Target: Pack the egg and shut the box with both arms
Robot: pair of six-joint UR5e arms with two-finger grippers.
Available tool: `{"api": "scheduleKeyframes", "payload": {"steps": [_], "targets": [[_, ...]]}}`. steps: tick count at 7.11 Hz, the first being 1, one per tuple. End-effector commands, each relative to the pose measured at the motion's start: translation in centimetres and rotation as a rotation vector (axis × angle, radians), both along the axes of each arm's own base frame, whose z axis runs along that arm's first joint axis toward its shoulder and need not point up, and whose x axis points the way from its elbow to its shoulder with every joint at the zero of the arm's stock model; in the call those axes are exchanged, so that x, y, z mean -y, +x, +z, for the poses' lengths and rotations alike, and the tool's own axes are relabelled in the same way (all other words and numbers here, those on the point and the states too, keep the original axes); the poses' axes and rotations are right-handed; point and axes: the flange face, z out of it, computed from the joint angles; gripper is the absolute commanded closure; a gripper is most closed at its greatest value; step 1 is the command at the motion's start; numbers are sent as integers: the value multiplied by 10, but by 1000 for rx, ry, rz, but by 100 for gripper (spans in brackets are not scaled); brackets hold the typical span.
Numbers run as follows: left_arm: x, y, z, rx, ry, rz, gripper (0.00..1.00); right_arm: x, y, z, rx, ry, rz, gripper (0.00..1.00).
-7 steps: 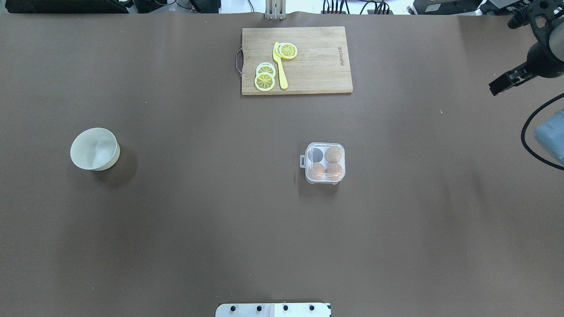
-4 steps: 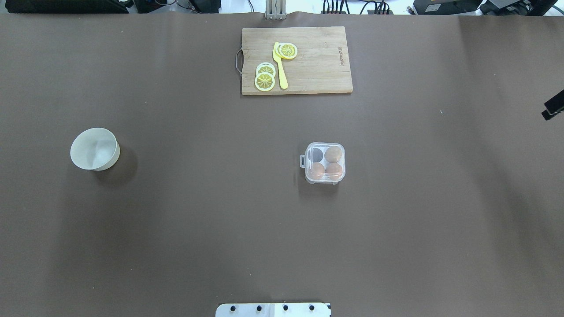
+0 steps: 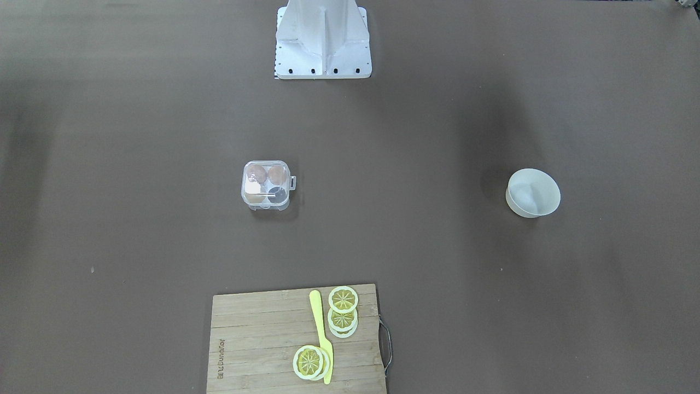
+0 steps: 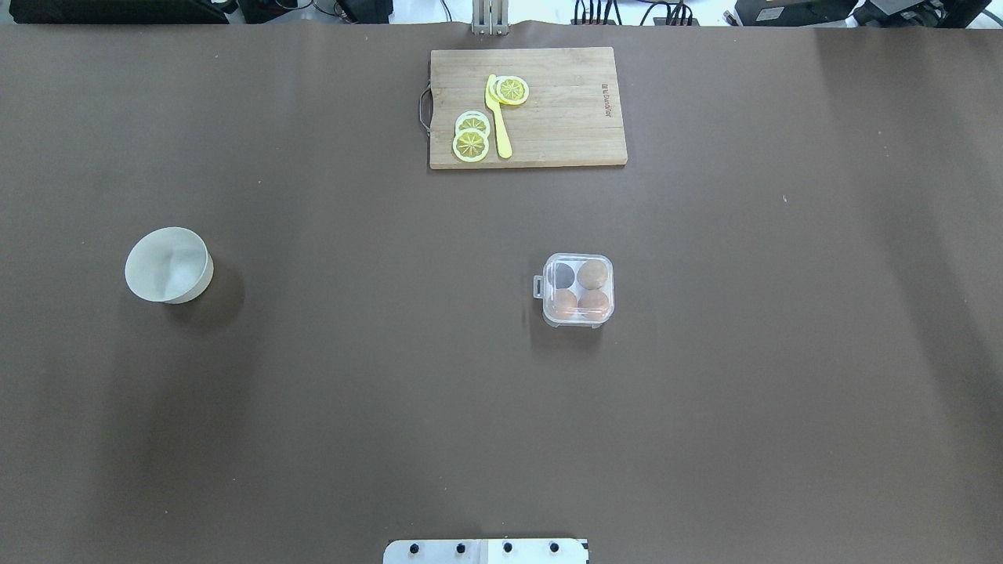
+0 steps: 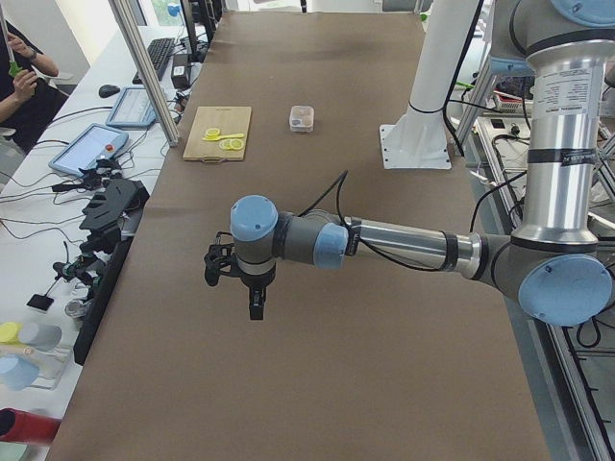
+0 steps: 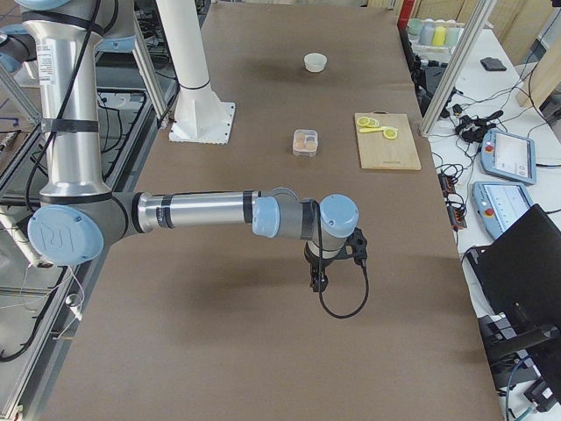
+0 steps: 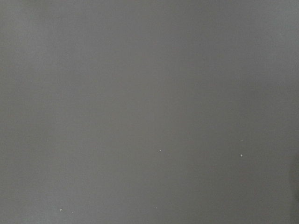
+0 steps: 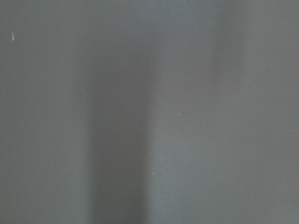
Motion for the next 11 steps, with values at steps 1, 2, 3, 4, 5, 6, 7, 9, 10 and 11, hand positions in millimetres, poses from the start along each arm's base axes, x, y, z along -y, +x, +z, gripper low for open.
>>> {"api": "scheduleKeyframes", "payload": {"steps": [1,2,3,4,5,6,7,9,10,11], "targets": [[-5,-19,18,-31,-24,-27,2,-17,21,14,16,-11,28,1],[-5,-20,16,-31,-20,-30,2,-12,21,10,14,-5,30,1],[-5,-20,17,-29,-25,-31,2,-10,21,5,13,-5,39,1],[-4,-21,17,-17,-23,-34,2,-10,21,4,15,-3,40,0],[-4,-21,18,-10,-24,-34,2,-10,20,2,30,0,41,0],[-4,-21,18,-10,-26,-36,2,-10,20,2,30,3,41,0],[-4,-21,18,-10,-27,-36,2,-10,20,3,30,3,41,0],[-5,-21,20,-10,-30,-36,2,-10,20,2,30,6,41,0],[-5,-21,20,-12,-32,-37,2,-10,20,2,30,6,41,0],[-5,-21,20,-10,-32,-37,2,-10,20,2,30,6,41,0]]}}
